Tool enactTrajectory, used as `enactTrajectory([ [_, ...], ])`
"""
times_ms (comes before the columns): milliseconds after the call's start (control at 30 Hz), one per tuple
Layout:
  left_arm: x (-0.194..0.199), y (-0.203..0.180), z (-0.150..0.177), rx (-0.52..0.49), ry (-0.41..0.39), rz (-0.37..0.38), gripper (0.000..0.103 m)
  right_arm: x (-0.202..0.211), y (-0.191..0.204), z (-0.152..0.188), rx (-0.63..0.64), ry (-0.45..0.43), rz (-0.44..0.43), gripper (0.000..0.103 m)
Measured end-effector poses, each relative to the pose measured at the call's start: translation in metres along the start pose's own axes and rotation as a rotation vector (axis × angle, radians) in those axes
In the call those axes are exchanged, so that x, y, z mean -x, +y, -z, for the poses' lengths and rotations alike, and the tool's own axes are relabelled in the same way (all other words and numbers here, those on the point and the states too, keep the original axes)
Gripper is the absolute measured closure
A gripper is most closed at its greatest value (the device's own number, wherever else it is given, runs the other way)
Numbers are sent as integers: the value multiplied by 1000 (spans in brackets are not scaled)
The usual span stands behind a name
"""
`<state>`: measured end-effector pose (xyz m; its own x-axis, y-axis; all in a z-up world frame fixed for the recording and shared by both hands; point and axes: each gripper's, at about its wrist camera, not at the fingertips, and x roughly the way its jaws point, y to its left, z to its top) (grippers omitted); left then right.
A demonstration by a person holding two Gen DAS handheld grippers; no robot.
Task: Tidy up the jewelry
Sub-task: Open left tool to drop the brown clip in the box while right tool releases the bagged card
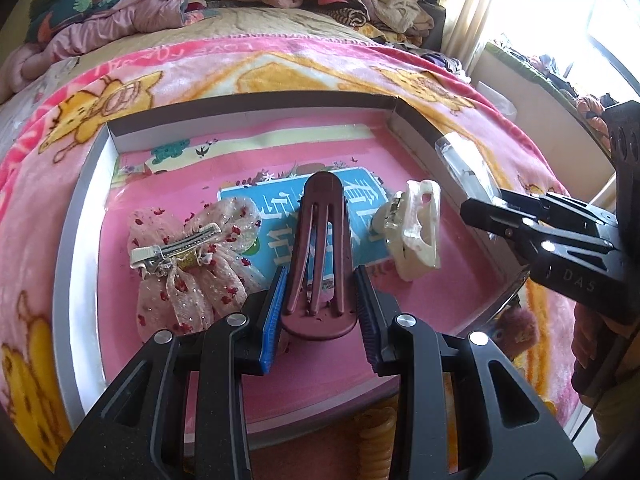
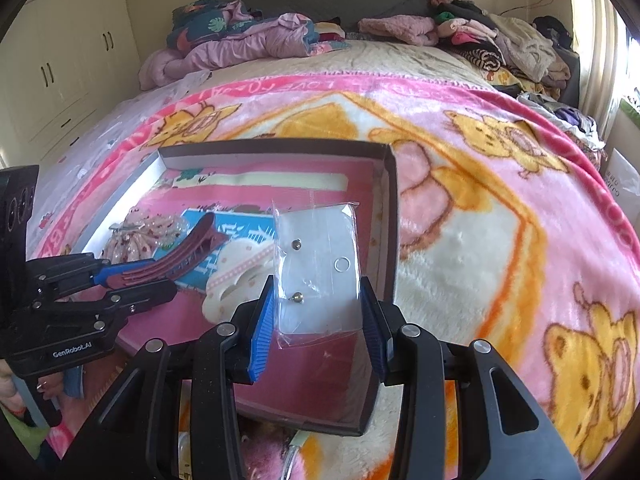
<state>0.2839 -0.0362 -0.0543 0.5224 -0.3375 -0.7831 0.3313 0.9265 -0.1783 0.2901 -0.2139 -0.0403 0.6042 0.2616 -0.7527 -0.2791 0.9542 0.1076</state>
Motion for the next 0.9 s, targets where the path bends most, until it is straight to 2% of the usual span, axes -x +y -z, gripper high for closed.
enactTrajectory([
  [533,4,4,5,10,11,-15,77,-5,15,12,22,41,-37,62],
  [733,9,6,6,28,10,-14,72,2,11,14,3,37,-42,60],
  [900,16,7,8,43,8,-11,69,13,7,15,-11,16,-47,51],
])
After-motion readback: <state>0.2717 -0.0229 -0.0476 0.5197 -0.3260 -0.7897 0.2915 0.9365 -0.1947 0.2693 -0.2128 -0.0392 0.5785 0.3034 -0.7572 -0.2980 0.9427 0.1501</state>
